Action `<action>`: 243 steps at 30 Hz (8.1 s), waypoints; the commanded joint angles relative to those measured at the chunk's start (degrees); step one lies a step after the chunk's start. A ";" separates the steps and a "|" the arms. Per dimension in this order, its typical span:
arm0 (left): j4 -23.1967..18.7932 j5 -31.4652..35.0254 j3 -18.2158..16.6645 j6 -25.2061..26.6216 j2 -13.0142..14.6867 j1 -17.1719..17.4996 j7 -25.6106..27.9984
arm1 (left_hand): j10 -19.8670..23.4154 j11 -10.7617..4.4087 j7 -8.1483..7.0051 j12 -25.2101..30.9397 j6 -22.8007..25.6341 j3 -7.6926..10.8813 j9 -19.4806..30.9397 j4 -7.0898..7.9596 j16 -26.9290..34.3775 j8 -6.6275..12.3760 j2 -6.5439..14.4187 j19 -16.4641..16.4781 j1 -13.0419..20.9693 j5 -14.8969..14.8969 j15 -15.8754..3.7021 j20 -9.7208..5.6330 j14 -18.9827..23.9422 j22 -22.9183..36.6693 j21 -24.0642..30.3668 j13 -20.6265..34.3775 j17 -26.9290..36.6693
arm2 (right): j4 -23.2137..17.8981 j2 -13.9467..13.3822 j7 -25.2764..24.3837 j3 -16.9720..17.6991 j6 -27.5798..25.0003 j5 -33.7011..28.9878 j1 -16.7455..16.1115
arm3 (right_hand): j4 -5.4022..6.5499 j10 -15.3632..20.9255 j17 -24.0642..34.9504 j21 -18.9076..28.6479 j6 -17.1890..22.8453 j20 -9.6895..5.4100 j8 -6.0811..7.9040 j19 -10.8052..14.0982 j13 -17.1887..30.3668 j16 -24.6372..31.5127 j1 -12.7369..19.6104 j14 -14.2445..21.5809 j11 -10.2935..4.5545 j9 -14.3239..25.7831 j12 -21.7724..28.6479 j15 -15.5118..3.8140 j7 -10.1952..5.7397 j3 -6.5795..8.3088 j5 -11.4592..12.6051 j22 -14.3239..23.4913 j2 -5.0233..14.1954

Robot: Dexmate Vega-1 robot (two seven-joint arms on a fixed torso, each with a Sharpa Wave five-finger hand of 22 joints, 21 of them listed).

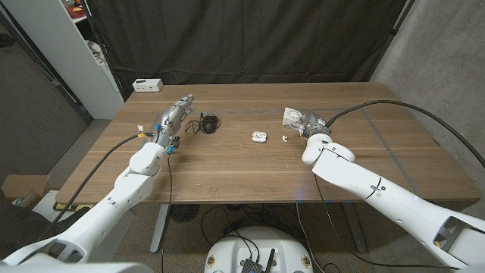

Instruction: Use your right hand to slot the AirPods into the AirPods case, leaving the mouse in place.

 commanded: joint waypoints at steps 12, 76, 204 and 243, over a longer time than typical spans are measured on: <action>7.33 1.00 1.94 -3.60 -2.53 -4.53 -2.89 | 0.87 0.05 -0.04 0.44 1.11 -0.01 0.24 -0.92 0.50 0.26 0.25 -0.16 1.19 0.57 -0.41 0.16 0.06 0.15 -0.06 0.26 0.10 | 7.27 3.43 5.09 -10.19 -9.11 2.20 10.45 | 2.14 -0.07 0.44 -0.30 -1.68 2.01 0.37 -1.55 -0.32 -0.24 -5.50 0.44 2.01 1.78 -0.45 -3.48 1.75 -2.94 0.70 0.27 -0.76; 18.06 -0.44 3.36 -6.87 -4.87 -10.09 -8.72 | 2.10 -0.40 -0.40 1.01 1.57 -0.98 0.35 -2.83 0.62 -0.18 -0.12 -0.02 2.20 1.12 -0.73 0.64 0.60 0.13 0.01 0.67 0.10 | 15.52 12.29 -9.63 -2.26 11.43 0.75 -3.36 | -1.20 3.60 1.85 0.74 0.99 -0.17 7.08 0.98 1.46 3.37 21.93 4.04 -5.72 4.96 1.67 -8.08 -3.93 4.23 -0.17 0.38 9.27; -14.55 10.46 -1.36 4.22 3.22 9.88 17.29 | 2.09 -0.51 -0.98 0.94 1.66 -2.68 0.53 -3.89 0.44 -0.60 -0.06 -0.24 3.18 1.26 -0.77 0.95 0.49 0.22 -0.02 1.21 0.10 | 15.24 -10.50 55.23 -8.69 56.99 -19.21 18.84 | 0.54 1.95 3.45 0.12 3.37 -1.09 -2.65 1.43 3.08 4.84 22.60 3.19 -8.37 -2.99 0.34 -9.85 -9.19 -4.65 -0.39 0.37 14.89; -22.21 16.46 -3.76 9.63 1.94 14.51 23.42 | 2.38 -1.03 -1.91 0.90 2.44 -3.45 0.55 -4.00 0.50 -0.51 -0.19 -0.41 3.39 1.31 -1.28 0.81 0.40 0.20 -0.02 1.23 0.10 | 26.49 -1.43 63.22 -8.43 67.57 -34.01 23.55 | -0.06 -1.81 2.82 0.30 4.21 2.39 -3.26 1.12 2.85 3.36 22.86 -0.58 -6.46 -2.68 -1.06 -5.41 -9.14 -5.46 -0.36 0.37 15.13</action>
